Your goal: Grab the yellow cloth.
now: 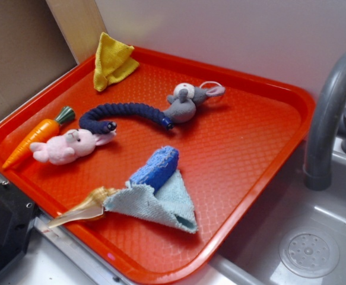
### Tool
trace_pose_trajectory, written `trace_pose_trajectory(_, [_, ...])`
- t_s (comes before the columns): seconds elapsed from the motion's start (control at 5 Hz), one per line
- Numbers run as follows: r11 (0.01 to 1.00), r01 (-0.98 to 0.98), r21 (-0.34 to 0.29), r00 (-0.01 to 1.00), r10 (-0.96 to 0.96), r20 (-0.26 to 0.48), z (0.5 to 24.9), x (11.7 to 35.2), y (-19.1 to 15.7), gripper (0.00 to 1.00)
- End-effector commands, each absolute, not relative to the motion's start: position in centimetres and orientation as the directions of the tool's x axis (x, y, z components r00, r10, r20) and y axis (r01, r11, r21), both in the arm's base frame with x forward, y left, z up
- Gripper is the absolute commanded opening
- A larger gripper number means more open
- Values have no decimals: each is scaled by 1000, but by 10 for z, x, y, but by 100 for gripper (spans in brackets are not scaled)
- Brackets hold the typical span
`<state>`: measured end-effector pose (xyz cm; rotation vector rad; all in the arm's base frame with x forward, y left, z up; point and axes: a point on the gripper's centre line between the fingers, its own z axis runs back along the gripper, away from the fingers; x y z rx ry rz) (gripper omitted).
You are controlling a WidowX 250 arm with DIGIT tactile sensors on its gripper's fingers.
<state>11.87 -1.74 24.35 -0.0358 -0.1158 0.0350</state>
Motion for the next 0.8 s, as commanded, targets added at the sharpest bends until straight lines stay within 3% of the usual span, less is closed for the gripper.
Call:
trace_pose_trajectory(0.0, [999, -33, -38, 993, 37, 115, 243, 119, -17, 100])
trace_pose_trajectory(0.2, [998, 45, -41, 960, -32, 277, 197, 169, 6, 100])
trace_pose_trajectory(0.4, [998, 54, -23, 934, -43, 355, 179, 222, 27, 100])
trace_pose_trajectory(0.6, [998, 54, -23, 934, -43, 355, 179, 222, 27, 100])
